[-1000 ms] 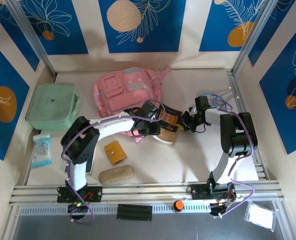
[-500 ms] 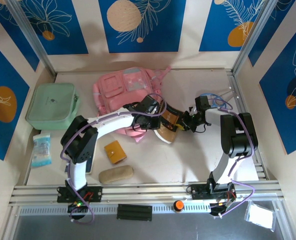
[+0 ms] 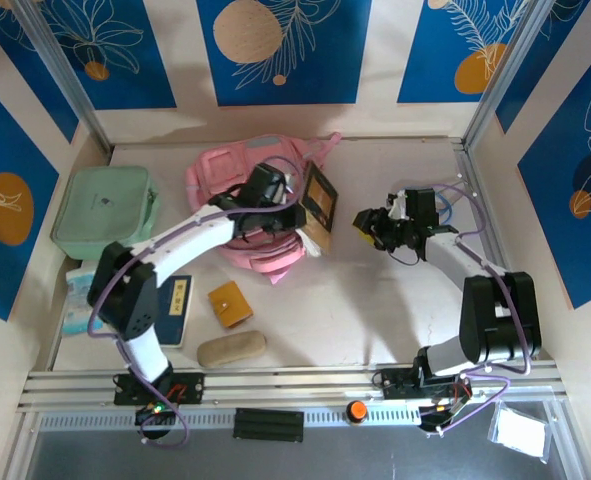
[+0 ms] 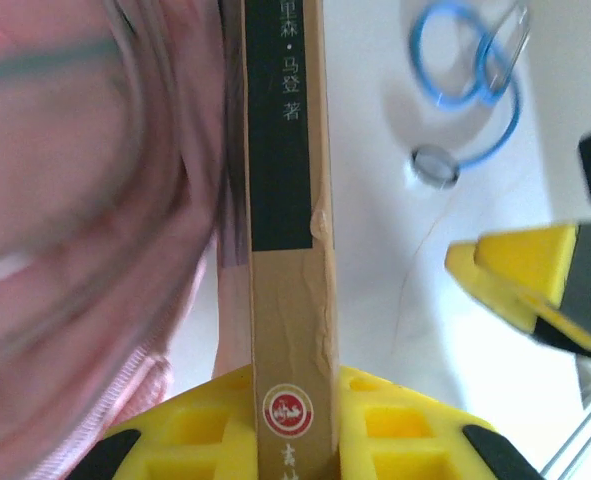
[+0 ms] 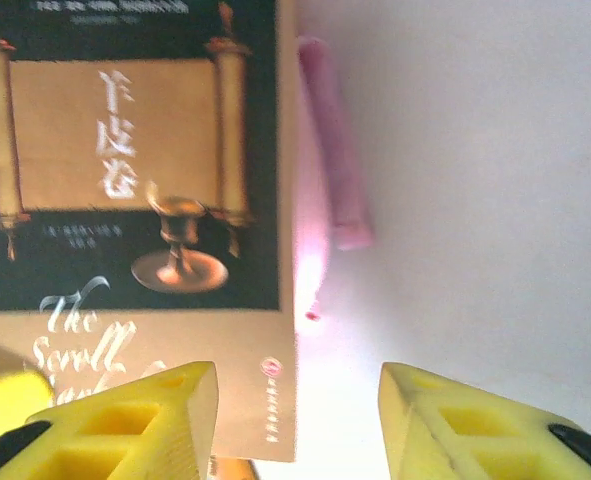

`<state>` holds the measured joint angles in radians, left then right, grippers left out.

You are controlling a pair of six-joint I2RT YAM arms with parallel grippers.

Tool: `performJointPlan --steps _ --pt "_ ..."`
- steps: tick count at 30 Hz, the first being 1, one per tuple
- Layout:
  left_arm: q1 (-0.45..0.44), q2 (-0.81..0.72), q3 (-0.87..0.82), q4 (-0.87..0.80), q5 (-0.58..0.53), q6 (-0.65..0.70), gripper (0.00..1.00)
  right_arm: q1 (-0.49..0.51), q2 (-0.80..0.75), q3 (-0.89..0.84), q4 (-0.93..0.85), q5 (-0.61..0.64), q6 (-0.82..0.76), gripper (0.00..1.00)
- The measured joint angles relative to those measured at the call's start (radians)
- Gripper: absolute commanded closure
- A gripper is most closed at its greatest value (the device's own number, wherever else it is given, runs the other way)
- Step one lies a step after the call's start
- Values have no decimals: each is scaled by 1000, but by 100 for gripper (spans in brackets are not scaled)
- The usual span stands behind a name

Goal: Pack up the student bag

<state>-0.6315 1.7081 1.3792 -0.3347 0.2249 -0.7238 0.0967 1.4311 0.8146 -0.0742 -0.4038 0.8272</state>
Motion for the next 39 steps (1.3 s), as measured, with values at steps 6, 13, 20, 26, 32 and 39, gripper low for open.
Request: performJointPlan --steps 6,13,20,26,32,39 --pt "97 -111 -109 195 -29 -137 100 65 -21 2 129 -45 117 27" --pt "103 -129 -211 363 -116 -308 100 196 50 17 352 -72 361 13" --pt "98 -129 -253 487 -189 -447 100 283 172 54 603 -23 660 9" --pt "84 -129 -278 566 -237 -510 100 333 261 159 668 62 821 10" --pt "77 -129 -286 613 -246 -545 100 370 317 229 650 166 907 9" --pt "76 -129 -291 645 -261 -558 100 409 353 284 628 302 985 10"
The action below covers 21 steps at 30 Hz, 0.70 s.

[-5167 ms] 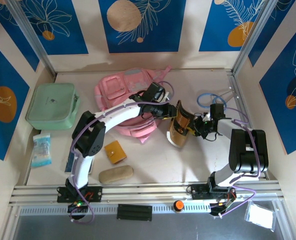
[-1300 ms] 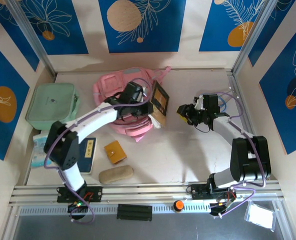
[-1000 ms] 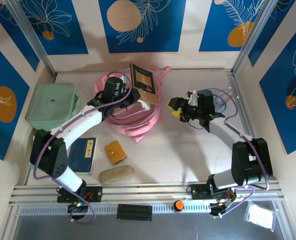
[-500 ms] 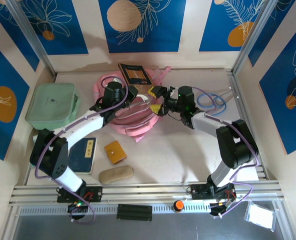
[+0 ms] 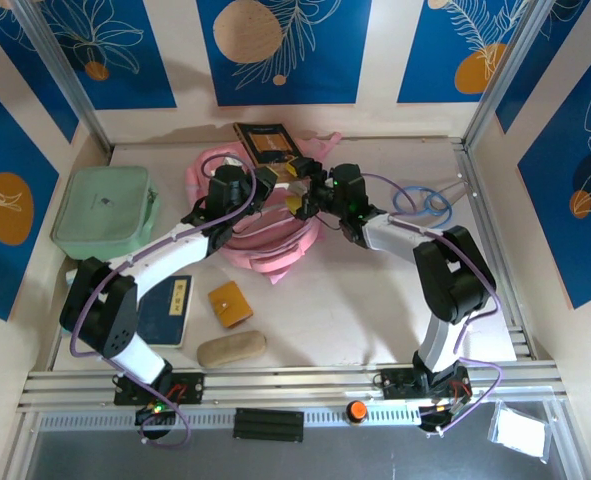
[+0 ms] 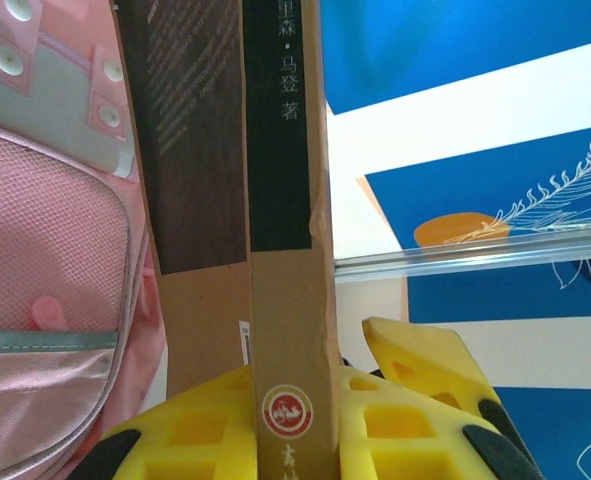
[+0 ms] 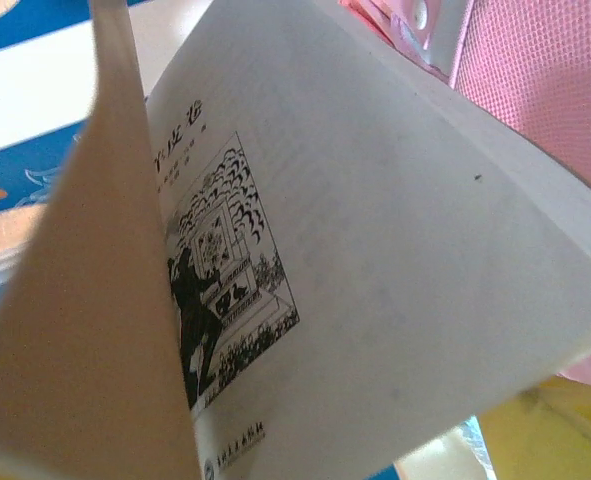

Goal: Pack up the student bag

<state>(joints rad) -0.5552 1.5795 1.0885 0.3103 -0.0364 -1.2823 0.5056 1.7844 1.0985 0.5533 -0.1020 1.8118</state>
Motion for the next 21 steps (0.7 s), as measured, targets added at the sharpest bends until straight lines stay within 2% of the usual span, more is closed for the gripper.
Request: performJointPlan --steps 5,11,18,21 --pt "-3 0 -19 6 -21 -4 100 26 3 16 0 81 53 13" --pt "-3 0 -24 18 -56 -10 100 31 68 51 71 100 114 39" --pt "-4 0 -24 19 -77 -11 100 25 84 29 133 103 127 62" --pt "-6 0 -31 15 -78 -10 100 23 80 4 152 102 123 68"
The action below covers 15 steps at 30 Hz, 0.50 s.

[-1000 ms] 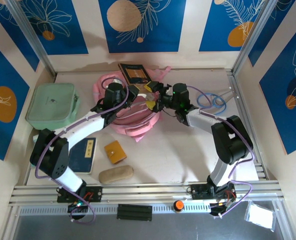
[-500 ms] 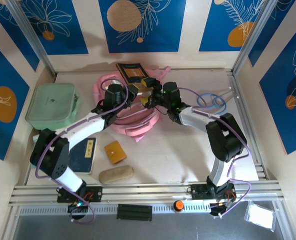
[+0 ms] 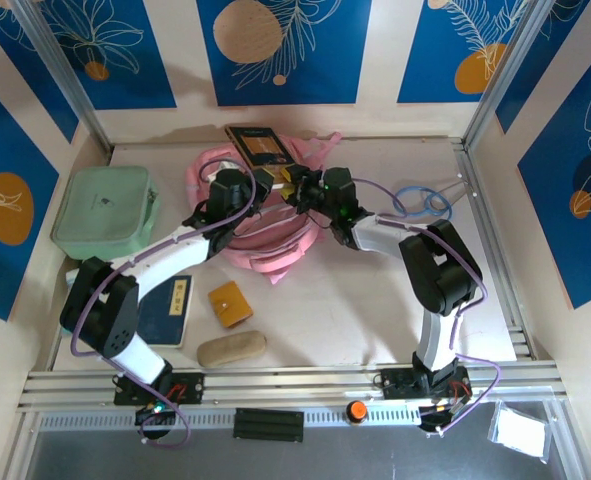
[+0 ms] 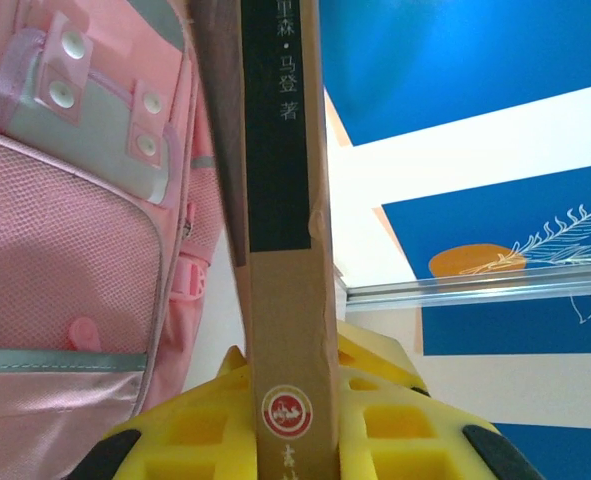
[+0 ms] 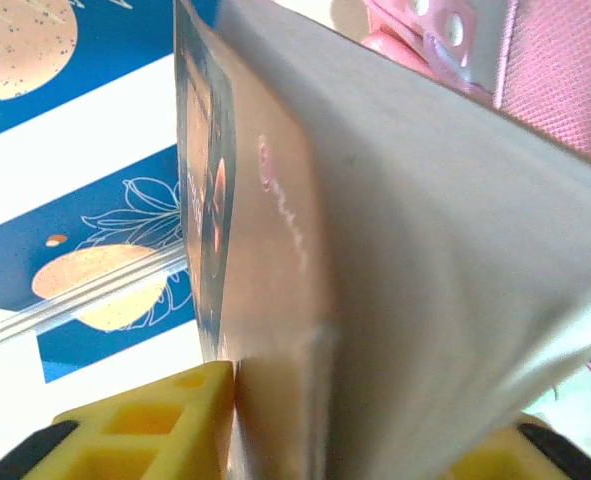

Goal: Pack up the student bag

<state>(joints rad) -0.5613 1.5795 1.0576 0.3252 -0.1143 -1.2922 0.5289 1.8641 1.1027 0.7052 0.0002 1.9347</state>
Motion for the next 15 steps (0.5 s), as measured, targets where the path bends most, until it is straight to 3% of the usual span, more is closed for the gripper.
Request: performJointPlan --steps 5,11,12,15 --pt "-7 0 -3 -26 0 0 90 -6 -31 -43 5 0 -22 78" --pt "-12 -10 -3 -66 -7 64 44 -27 -91 -72 -53 -11 -114 91" --pt "-10 -18 -3 -89 -14 87 34 -38 -108 -80 -89 -16 -143 91" --pt "-4 -55 -5 -163 -38 193 16 -73 -156 -104 -188 -31 -244 92"
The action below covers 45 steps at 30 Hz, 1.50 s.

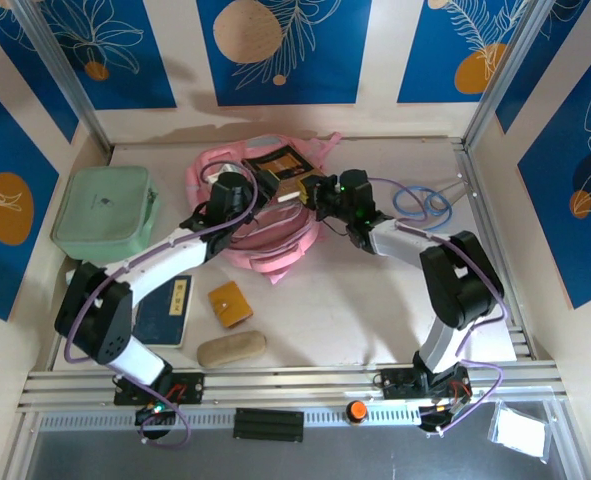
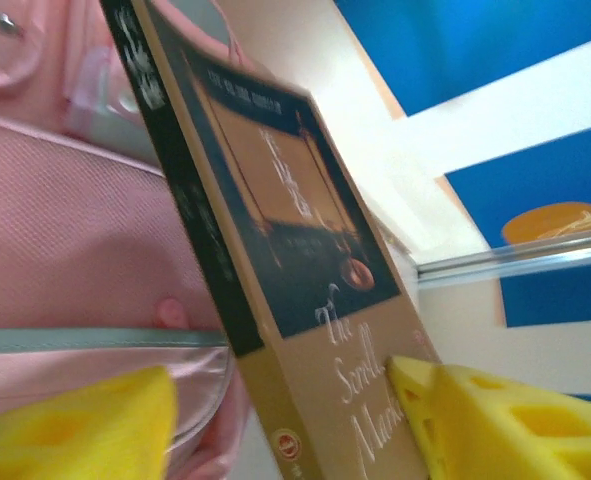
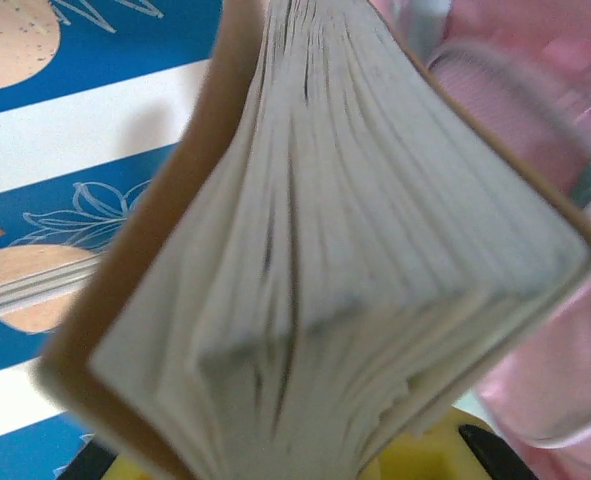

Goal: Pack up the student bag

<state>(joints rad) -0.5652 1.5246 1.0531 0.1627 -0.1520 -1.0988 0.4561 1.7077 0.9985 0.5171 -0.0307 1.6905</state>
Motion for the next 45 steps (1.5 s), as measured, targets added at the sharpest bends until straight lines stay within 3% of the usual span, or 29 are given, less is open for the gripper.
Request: performJointPlan --steps 5,11,16,21,27,34,38,45 --pt "0 -81 -14 -104 -32 291 0 -60 -133 -74 -154 -12 -207 93" --pt "0 -87 -5 -248 18 642 0 -125 -274 -116 -309 -19 -430 93" --pt "0 1 87 -411 79 868 1 -172 -386 -150 -415 -18 -582 93" --pt "0 119 185 -537 107 1032 13 -214 -489 -179 -514 -10 -687 93" --pt "0 256 312 -697 97 1180 29 -253 -554 -190 -586 4 -746 93" --pt "-2 365 429 -819 26 1265 38 -264 -558 -196 -612 5 -752 94" --pt "-3 426 500 -853 -38 1266 38 -264 -558 -197 -620 6 -752 94" --pt "-8 491 574 -916 -51 1269 36 -269 -558 -197 -649 24 -751 95"
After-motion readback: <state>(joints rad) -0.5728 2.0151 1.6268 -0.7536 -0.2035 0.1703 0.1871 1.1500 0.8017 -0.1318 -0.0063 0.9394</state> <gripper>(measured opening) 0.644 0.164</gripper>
